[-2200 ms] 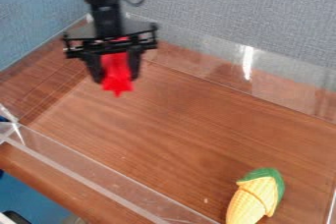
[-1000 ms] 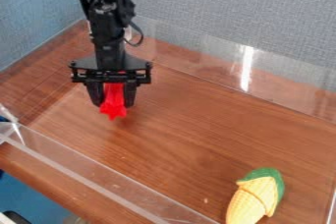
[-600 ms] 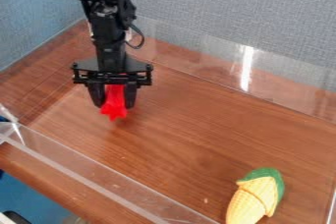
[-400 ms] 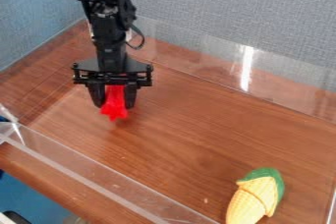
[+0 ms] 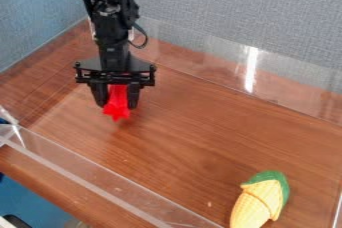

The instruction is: Put the red object to the left side of the table

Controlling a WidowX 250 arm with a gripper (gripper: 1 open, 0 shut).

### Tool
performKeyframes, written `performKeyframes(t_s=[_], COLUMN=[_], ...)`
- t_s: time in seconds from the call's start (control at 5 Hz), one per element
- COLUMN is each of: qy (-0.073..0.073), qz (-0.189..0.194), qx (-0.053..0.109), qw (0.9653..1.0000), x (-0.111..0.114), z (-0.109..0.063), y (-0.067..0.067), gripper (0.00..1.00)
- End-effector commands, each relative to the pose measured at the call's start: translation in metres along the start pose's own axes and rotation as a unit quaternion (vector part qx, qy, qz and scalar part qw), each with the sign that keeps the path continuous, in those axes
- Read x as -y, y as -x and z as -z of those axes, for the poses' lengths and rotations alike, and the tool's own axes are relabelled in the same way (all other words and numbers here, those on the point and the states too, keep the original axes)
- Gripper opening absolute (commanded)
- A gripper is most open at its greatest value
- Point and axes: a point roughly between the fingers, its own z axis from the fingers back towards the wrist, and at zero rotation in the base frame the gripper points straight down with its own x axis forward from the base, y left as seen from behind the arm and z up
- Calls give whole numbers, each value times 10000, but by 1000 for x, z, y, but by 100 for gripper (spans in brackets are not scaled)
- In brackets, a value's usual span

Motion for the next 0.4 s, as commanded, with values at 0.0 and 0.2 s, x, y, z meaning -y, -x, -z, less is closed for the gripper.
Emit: performKeyframes(t_s=[0.0, 0.2], qy=[27, -3], qz=[102, 93], qx=[269, 215], qw=[9996, 9997], x=[5, 4], z=[-10, -3], y=[-14, -15], gripper=[100, 0])
